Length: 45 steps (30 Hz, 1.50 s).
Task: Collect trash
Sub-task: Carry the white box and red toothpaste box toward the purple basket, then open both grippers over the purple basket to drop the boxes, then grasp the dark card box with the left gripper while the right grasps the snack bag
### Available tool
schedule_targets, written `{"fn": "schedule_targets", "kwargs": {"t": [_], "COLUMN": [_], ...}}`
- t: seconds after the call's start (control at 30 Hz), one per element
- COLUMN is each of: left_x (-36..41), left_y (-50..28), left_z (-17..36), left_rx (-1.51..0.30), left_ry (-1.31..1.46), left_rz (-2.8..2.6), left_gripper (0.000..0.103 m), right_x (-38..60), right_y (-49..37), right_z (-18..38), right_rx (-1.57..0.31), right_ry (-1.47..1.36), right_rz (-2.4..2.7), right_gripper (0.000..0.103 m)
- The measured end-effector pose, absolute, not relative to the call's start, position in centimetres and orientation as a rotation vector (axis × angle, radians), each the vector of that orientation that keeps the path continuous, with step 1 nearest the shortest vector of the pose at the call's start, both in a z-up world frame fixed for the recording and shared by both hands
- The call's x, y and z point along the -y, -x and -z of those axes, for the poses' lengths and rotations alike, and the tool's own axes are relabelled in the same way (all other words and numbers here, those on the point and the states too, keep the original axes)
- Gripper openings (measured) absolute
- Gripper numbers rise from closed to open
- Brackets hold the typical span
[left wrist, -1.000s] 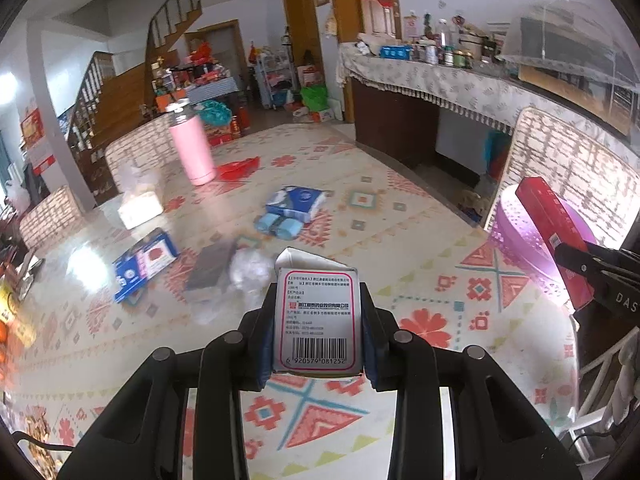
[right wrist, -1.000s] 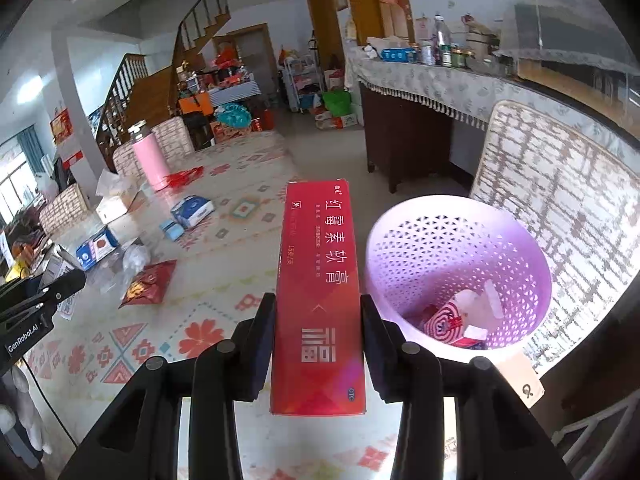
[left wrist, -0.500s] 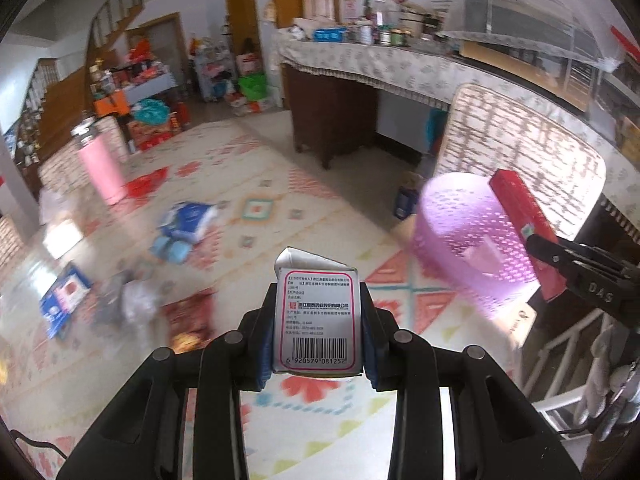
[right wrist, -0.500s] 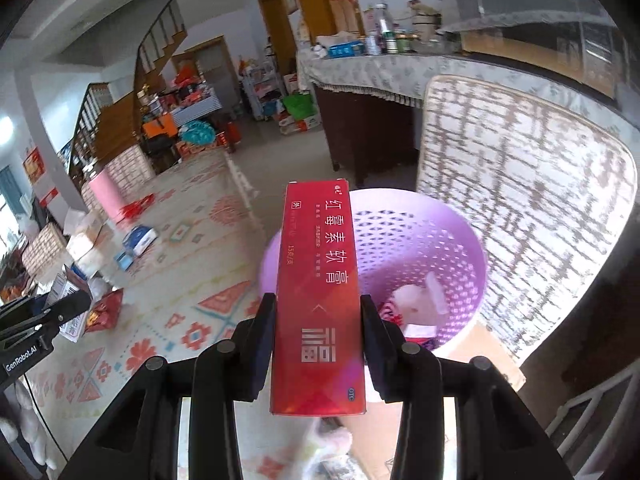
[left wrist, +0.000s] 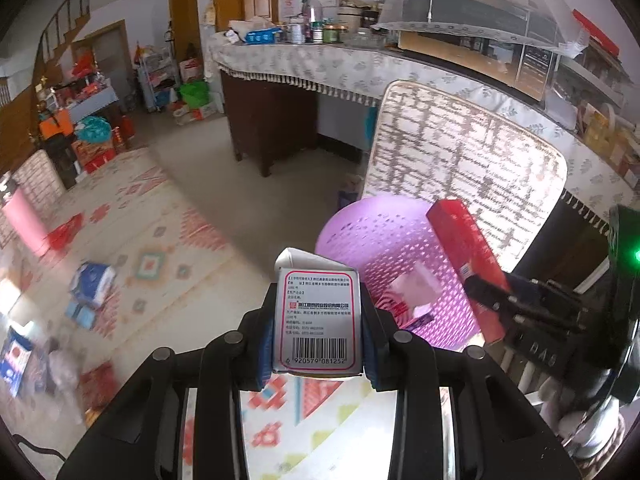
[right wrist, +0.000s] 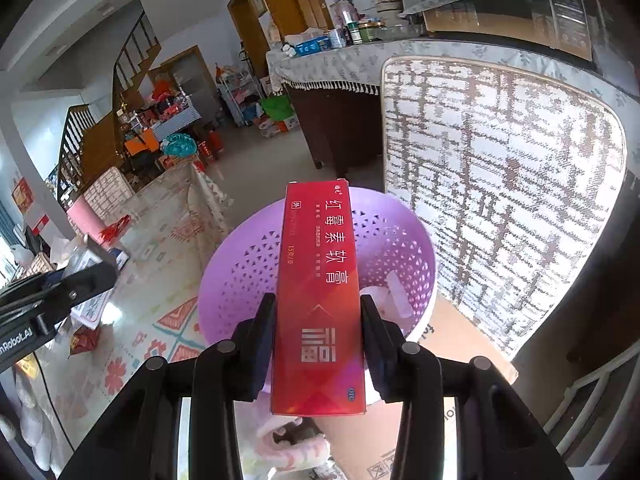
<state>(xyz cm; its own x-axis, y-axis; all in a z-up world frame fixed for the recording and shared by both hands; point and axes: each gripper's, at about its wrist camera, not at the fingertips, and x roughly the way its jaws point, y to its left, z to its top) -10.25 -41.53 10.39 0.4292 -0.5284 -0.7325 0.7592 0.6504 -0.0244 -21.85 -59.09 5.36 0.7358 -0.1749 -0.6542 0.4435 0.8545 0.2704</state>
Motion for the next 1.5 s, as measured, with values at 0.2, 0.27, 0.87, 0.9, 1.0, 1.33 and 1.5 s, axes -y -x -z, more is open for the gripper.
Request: {"fn": "schedule_targets", "kwargs": {"t": [0.2, 0.27, 0.87, 0.9, 1.0, 1.33, 1.5], "left_x": [45.4, 45.9, 34.5, 33.4, 29.8, 16.6, 8.0], "left_y": [9.1, 9.0, 10.7, 10.7, 10.6, 9.7, 8.0], "left_z": [-10.8, -10.9, -11.2, -11.3, -11.7, -11.8, -11.0], "left_rx": [-0.813, -0.812, -0.795, -0.792, -0.791, -0.751, -0.730], "left_ry": [-0.277, -0.271, -0.242, -0.234, -0.197, -0.105, -0.100], "left_rz": [0.928, 0.934, 0.804, 0.793, 0.746, 0.582, 0.384], "left_gripper": [0.046, 0.069, 0.079, 0.079, 0.079, 0.079, 0.079], "right_x": [61.0, 61.8, 56.9, 56.2, 54.1, 45.9, 42.5], "right_y": [20.9, 20.7, 20.3, 20.4, 20.9, 18.9, 17.1], "right_z": [-5.5, -5.4, -5.4, -5.7, -6.9, -6.5, -5.5], "right_rx": [-0.660, -0.661, -0.693, -0.683, -0.633, -0.722, -0.746], "right_ry": [-0.451, -0.489, -0.462, -0.451, -0.403, -0.342, -0.403], "right_rz": [0.372, 0.375, 0.292, 0.296, 0.292, 0.119, 0.034], "right_gripper": [0.045, 0.048, 0.085, 0.087, 0.096, 0.091, 0.089]}}
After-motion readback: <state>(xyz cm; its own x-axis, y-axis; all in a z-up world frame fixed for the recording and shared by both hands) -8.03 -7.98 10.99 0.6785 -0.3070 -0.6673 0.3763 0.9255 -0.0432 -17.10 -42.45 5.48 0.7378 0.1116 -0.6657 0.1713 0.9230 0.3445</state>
